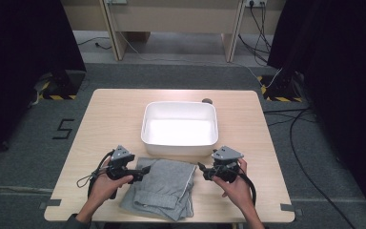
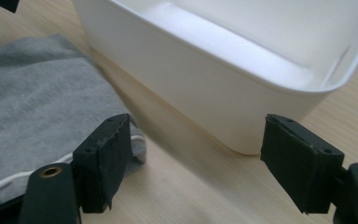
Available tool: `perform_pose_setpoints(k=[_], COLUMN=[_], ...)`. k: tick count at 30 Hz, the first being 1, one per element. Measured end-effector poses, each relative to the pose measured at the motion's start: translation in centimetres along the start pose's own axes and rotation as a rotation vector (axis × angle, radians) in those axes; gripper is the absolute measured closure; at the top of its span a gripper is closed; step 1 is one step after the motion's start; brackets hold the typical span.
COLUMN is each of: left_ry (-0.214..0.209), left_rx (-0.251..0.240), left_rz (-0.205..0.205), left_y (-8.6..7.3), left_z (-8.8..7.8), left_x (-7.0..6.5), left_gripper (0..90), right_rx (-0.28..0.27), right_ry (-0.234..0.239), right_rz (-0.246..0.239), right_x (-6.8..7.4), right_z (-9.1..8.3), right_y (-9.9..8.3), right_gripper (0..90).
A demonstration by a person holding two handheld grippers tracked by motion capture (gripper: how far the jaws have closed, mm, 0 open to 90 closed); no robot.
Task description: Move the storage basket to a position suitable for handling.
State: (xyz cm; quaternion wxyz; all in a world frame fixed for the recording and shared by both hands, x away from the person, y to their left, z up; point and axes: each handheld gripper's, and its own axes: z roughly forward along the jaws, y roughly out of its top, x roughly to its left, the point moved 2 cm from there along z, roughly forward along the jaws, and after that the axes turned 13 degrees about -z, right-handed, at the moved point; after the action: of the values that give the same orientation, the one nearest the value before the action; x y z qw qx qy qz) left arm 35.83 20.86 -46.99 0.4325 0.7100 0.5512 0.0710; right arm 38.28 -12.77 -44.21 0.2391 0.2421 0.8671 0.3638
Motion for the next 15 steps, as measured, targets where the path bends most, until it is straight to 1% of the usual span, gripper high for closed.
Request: perform_pose_setpoints(k=[1, 2, 3, 6, 8, 9, 10, 11, 12, 13, 15], left_ry=[0.003, 0.003, 0.0, -0.003, -0.007, -0.005, -0.005, -0.006, -0.006, -0.012, -0.014], left_rx=[0.006, 0.006, 0.01, 0.008, 0.008, 0.005, 0.005, 0.009, 0.009, 0.009, 0.006], left_rz=[0.003, 0.003, 0.004, 0.001, 0.002, 0.004, 0.004, -0.003, -0.003, -0.008, -0.008], left_y=[-0.5, -0.5, -1.0, -1.4, -1.9, -2.3, -2.3, -2.8, -2.8, -3.3, -3.5], left_z=[-0.4, -0.4, -0.8, -1.3, -1.7, -2.1, -2.1, -2.4, -2.4, -2.8, -3.1], left_x=[-0.1, -0.1, -0.2, -0.3, -0.5, -0.6, -0.6, -0.6, -0.6, -0.8, -0.8], left_gripper=[15.4, 15.4, 15.7, 15.6, 15.5, 15.3, 15.3, 15.3, 15.1, 15.1, 15.1], right_rx=[-0.001, -0.001, -0.011, -0.015, -0.018, -0.018, -0.018, -0.014, -0.014, -0.015, -0.013], right_ry=[0.021, 0.021, 0.029, 0.022, 0.038, 0.042, 0.042, 0.052, 0.052, 0.065, 0.071], right_rz=[0.006, 0.006, 0.0, -0.011, -0.009, -0.018, -0.018, -0.018, -0.018, -0.022, -0.023], right_x=[0.5, 0.5, 0.8, 1.1, 1.5, 1.7, 1.7, 2.0, 2.0, 2.4, 2.6], right_z=[0.1, 0.1, 0.2, 0.3, 0.5, 0.7, 0.7, 1.0, 1.0, 1.3, 1.5], right_y=[0.1, 0.1, 0.2, 0.3, 0.4, 0.5, 0.5, 0.5, 0.5, 0.5, 0.6], right_gripper=[25.1, 25.1, 25.4, 25.7, 25.6, 25.4, 25.4, 25.3, 25.3, 25.2, 25.2])
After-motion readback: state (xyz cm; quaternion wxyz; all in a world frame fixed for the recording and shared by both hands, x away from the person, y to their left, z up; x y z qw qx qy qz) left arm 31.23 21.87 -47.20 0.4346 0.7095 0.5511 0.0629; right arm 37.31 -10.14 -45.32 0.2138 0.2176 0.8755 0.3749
